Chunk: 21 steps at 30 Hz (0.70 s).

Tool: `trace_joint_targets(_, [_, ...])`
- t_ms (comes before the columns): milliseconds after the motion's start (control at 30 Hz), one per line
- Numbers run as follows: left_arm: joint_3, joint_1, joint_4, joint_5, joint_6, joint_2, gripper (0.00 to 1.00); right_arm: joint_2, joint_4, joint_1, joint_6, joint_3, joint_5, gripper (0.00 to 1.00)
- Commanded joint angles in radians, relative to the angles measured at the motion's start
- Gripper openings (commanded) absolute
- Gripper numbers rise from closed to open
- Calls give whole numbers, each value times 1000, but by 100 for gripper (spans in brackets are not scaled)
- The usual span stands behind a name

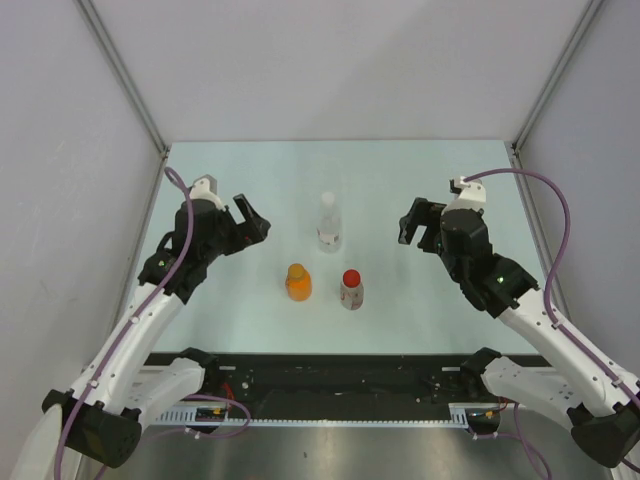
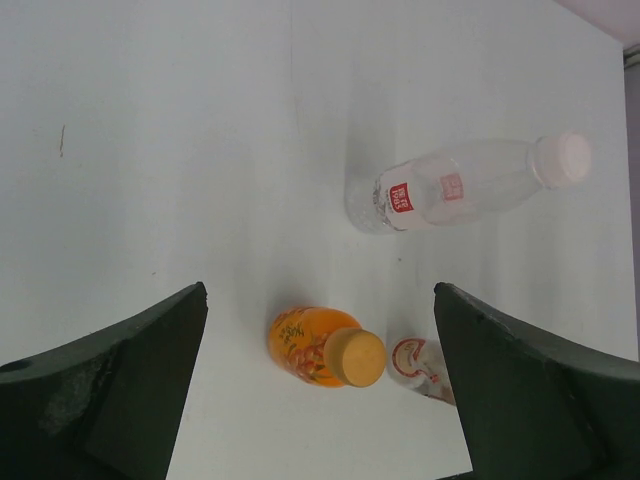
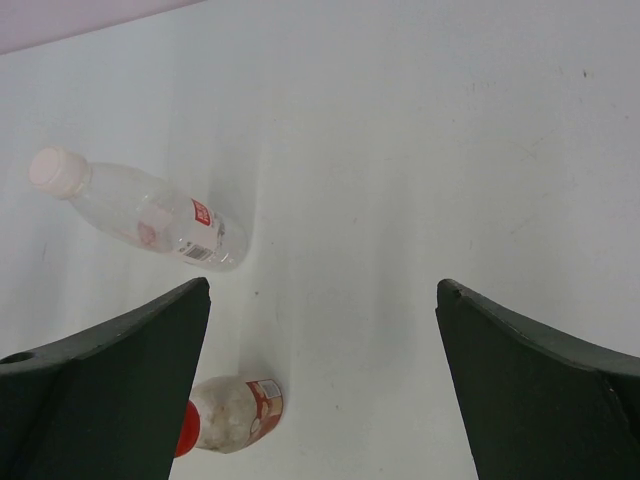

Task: Unscrew the bottle caps

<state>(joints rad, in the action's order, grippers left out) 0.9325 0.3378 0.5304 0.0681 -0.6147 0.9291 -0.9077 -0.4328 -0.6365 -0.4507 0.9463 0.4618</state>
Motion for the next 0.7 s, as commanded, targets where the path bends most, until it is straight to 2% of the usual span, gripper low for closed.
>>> trace_joint_targets(0, [9, -3, -53, -33, 32, -12, 100, 10, 46, -12, 18, -6, -3, 100])
trace_joint_targets(133, [-55, 12, -139, -94, 88, -68, 100, 18, 61, -19, 29, -7, -20, 100])
trace_joint_targets(367, [-55, 142, -99, 48, 161, -98, 100, 0, 92, -71, 78, -15, -95, 100])
trace_joint_targets(500, [-98, 152, -104, 74, 145, -134, 100, -37, 88, -211, 135, -17, -77, 100])
trace_joint_targets(667, [-133, 152, -112, 87, 144, -173, 100, -112, 59, -399, 123, -38, 57, 100])
